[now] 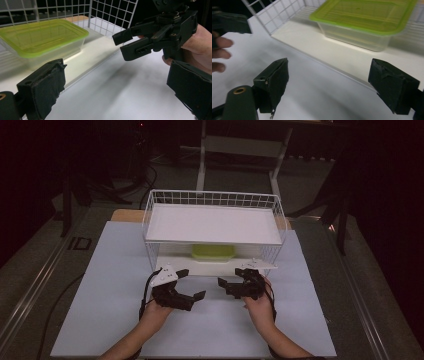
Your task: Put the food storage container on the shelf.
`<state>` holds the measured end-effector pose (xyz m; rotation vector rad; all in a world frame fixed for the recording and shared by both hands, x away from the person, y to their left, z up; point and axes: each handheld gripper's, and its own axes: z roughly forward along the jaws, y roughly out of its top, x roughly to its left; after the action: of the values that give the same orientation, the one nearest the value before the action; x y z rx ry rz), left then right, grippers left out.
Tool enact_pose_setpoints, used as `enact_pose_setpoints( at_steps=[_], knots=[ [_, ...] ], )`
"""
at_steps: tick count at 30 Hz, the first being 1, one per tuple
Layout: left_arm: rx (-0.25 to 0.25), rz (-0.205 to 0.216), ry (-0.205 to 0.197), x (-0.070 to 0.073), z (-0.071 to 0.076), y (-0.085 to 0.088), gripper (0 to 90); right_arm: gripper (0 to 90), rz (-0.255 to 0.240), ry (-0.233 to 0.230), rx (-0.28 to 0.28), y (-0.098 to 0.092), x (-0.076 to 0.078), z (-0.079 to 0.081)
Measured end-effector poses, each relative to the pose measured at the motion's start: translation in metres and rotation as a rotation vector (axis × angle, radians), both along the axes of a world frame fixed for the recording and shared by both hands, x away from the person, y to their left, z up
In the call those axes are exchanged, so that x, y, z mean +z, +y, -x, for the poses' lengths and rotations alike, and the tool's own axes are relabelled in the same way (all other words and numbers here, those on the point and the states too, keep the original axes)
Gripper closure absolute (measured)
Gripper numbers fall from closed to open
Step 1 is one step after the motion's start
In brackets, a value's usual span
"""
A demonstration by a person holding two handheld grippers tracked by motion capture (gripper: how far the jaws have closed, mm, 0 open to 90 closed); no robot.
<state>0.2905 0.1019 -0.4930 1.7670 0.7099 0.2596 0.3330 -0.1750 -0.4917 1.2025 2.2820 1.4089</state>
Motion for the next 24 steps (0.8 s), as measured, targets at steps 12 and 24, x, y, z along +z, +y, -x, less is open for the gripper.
enact_pose_setpoints(
  at_steps=[12,24],
  knots=[
    [-0.055,0.009,0.040,0.004,0.014,0.010,2.6,16.7,0.007,-0.059,0.025,-0.017,0.006,0.019],
    [-0.038,0.027,0.052,0.007,0.034,0.033,2.6,16.8,-0.002,-0.050,0.048,-0.036,0.004,0.036]
  ],
)
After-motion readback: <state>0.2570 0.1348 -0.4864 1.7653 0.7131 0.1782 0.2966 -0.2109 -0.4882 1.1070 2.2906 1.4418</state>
